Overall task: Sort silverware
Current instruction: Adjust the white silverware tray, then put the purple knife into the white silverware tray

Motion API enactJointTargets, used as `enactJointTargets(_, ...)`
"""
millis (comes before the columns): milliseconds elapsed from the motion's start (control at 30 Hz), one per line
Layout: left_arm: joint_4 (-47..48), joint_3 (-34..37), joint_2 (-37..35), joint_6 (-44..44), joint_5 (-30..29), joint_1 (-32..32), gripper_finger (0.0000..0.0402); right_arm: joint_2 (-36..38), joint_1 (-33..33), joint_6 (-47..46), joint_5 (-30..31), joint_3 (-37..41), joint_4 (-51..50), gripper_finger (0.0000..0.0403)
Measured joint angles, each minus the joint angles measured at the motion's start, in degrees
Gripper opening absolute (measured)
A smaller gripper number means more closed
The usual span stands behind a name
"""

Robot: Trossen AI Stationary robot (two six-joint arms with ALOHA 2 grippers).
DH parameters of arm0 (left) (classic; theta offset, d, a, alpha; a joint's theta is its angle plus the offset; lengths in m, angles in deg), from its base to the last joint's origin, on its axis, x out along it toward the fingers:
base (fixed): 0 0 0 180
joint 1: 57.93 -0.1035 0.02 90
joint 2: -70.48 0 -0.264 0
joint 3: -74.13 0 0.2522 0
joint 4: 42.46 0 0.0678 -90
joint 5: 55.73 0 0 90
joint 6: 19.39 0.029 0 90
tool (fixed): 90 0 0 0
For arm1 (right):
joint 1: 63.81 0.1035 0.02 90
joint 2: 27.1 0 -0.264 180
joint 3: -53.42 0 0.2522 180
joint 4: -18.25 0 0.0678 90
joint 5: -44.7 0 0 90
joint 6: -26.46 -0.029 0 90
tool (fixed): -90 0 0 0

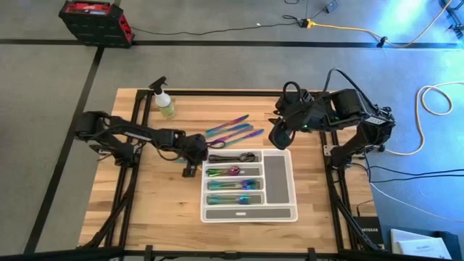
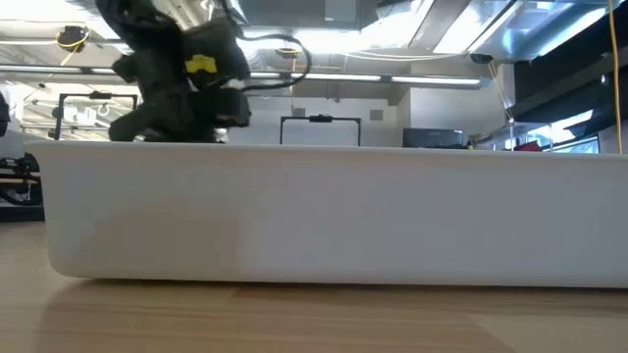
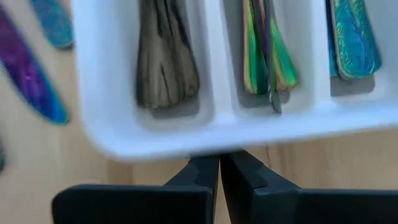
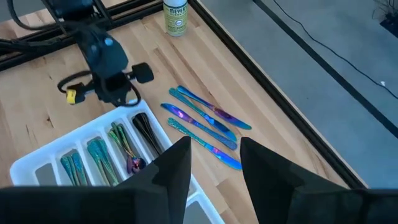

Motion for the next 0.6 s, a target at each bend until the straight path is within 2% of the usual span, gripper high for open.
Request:
enactJointTargets(167,-2.86,-6.15,5.6,0.19,0.31,0.6,0.0,-0.02,0.0,0.0,-0.04,0.0,0.0,0.0122)
enactJointTargets(400,-8.15,-21.21,12.82,0.17,2.2,1.76,0.0,-0.02,0.0,1.1,-0.98,0.0,-0.02,0.0122)
enactJointTargets(500,-5.7,-26.91,16.17,1.61,3.47,2.1,0.0,-0.02,0.0,1.48,-1.01,0.0,0.0,0.0122)
enactJointTargets(600,-0.09,-30.07,16.93,0.91,-1.78,2.09,0.0,-0.02,0.0,2.0,-0.96,0.0,-0.02,0.0122)
